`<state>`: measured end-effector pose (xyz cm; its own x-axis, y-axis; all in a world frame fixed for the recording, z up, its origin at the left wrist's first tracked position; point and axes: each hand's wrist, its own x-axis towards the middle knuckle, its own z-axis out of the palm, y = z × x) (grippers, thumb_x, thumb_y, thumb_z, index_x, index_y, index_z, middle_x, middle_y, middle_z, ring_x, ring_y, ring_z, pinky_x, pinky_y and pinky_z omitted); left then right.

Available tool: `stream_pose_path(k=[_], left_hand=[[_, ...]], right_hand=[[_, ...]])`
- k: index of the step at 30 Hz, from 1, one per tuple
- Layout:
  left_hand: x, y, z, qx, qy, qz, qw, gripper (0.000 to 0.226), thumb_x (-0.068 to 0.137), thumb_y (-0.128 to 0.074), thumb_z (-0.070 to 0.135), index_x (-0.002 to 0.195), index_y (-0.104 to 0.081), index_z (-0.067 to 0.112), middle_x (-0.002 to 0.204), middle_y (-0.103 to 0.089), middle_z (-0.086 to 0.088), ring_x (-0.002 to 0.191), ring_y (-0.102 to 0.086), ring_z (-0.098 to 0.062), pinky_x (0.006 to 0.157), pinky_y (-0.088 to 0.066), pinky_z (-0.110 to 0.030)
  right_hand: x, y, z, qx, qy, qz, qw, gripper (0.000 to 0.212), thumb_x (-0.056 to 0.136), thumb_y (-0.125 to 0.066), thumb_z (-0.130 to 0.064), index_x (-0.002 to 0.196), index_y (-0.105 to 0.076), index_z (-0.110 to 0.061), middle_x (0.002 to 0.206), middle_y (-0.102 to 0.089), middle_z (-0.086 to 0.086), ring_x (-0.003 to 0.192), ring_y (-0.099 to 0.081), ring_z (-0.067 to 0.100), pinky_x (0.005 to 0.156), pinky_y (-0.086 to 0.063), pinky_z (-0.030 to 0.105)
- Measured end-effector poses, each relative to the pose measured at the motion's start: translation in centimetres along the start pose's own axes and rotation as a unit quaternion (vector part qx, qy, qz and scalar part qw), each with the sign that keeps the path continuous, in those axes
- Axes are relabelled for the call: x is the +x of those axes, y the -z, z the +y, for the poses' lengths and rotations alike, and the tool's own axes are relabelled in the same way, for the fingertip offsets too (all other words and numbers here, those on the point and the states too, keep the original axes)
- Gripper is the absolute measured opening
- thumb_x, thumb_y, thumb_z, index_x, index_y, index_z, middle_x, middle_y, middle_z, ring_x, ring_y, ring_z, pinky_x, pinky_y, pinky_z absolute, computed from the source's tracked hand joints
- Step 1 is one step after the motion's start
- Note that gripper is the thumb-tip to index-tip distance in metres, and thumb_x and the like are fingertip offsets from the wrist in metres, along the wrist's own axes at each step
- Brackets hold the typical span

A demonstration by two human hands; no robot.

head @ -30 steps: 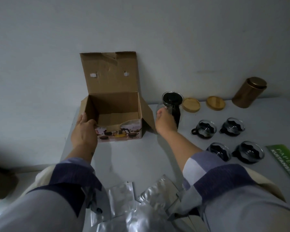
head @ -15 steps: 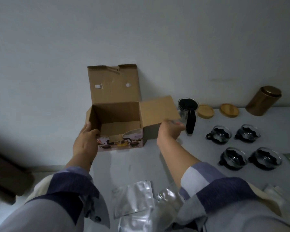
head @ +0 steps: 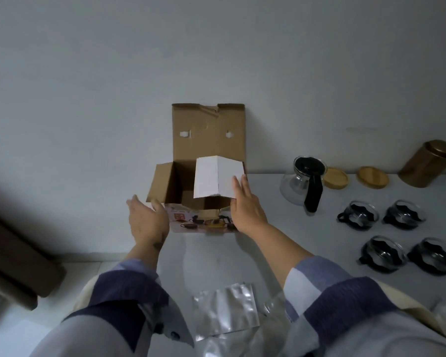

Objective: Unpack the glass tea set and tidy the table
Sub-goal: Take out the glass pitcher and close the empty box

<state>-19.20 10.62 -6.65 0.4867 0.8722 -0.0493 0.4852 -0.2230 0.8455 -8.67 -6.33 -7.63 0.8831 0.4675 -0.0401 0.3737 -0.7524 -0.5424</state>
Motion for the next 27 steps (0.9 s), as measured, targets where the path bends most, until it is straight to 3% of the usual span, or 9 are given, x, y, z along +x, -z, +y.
stream_pose_path(k=[2,4,8,10,12,15,19,24,27], left_hand=[[0.5,0.0,0.5,-0.065,0.058,-0.024,0.996,0.051,0.102,-0.029,0.035,0.147,-0.025,0.010,0.145,-0.041,-0.017,0.127,-0.045,-0.034,0.100,-0.039,-0.043],[0.6,-0.1,0.9,-0.081,-0.030,-0.015,0.996,0.046,0.103,-0.025,0.032,0.143,-0.034,0.010,0.141,-0.047,-0.015,0.123,-0.048,-0.030,0.098,-0.040,-0.039],[0.8,-0.7,1.3,-0.028,-0.194,-0.025,0.980,0.046,0.103,-0.023,0.033,0.147,-0.029,0.019,0.144,-0.046,-0.006,0.129,-0.046,-0.026,0.103,-0.038,-0.035],[1.2,-1.4,1.0,0.052,-0.217,-0.090,0.971,0.049,0.103,-0.021,0.035,0.150,-0.023,0.020,0.153,-0.034,-0.002,0.138,-0.036,-0.022,0.109,-0.031,-0.033],[1.7,-1.9,0.5,0.140,-0.219,-0.163,0.952,0.053,0.103,-0.018,0.037,0.153,-0.012,0.020,0.160,-0.010,0.003,0.145,-0.020,-0.018,0.114,-0.024,-0.033],[2.2,-2.4,-0.4,0.210,-0.229,-0.189,0.932,0.056,0.103,-0.017,0.033,0.153,0.000,0.013,0.160,0.012,0.005,0.147,-0.012,-0.016,0.115,-0.027,-0.032],[2.0,-2.9,-0.9,0.200,-0.234,-0.156,0.939,0.056,0.103,-0.018,0.030,0.153,-0.001,0.010,0.160,0.012,0.005,0.147,-0.011,-0.015,0.115,-0.030,-0.033],[2.4,-3.4,-1.3,0.210,-0.245,-0.151,0.934,0.055,0.103,-0.017,0.026,0.152,0.000,0.009,0.160,0.012,0.003,0.148,-0.006,-0.013,0.116,-0.026,-0.028],[2.8,-3.4,-1.4,0.218,-0.248,-0.151,0.932,0.055,0.103,-0.017,0.027,0.152,0.000,0.009,0.160,0.013,0.004,0.147,-0.007,-0.012,0.115,-0.028,-0.027]], right_hand=[[-0.3,0.0,-0.3,0.000,-0.007,0.019,1.000,0.058,0.101,-0.029,-0.020,0.153,-0.003,-0.025,0.162,0.009,-0.007,0.143,-0.023,0.030,0.104,-0.039,0.039],[-0.5,-0.2,-0.4,-0.004,-0.009,0.040,0.999,0.057,0.100,-0.029,-0.019,0.153,-0.008,-0.023,0.162,0.004,-0.007,0.141,-0.026,0.028,0.103,-0.039,0.037],[-0.5,-0.7,-0.3,-0.017,-0.015,0.083,0.996,0.054,0.099,-0.029,-0.021,0.152,-0.017,-0.022,0.162,-0.003,-0.007,0.135,-0.034,0.027,0.097,-0.041,0.034],[-0.4,-1.0,-0.3,-0.022,-0.020,0.097,0.995,0.052,0.099,-0.030,-0.023,0.151,-0.023,-0.023,0.162,-0.007,-0.007,0.134,-0.036,0.026,0.097,-0.042,0.035],[-0.2,-1.4,-0.2,-0.020,-0.030,0.111,0.993,0.051,0.098,-0.030,-0.025,0.149,-0.028,-0.022,0.162,-0.012,-0.005,0.134,-0.038,0.026,0.101,-0.040,0.037],[0.5,-1.8,-0.6,0.007,-0.045,0.146,0.988,0.051,0.096,-0.028,-0.027,0.146,-0.034,-0.020,0.160,-0.019,-0.003,0.136,-0.037,0.025,0.111,-0.033,0.042],[5.2,-0.3,-2.5,0.090,-0.119,0.172,0.974,0.052,0.096,-0.033,-0.028,0.147,-0.031,-0.020,0.156,-0.031,0.000,0.139,-0.034,0.025,0.117,-0.020,0.047],[11.5,3.1,-3.5,0.333,-0.184,0.099,0.919,0.060,0.093,-0.038,-0.021,0.150,-0.021,-0.021,0.147,-0.043,0.004,0.130,-0.046,0.030,0.106,-0.039,0.037],[13.4,4.7,-3.8,0.323,-0.185,0.121,0.920,0.062,0.096,-0.040,-0.023,0.152,-0.013,-0.022,0.151,-0.038,0.004,0.132,-0.043,0.029,0.110,-0.035,0.042]])
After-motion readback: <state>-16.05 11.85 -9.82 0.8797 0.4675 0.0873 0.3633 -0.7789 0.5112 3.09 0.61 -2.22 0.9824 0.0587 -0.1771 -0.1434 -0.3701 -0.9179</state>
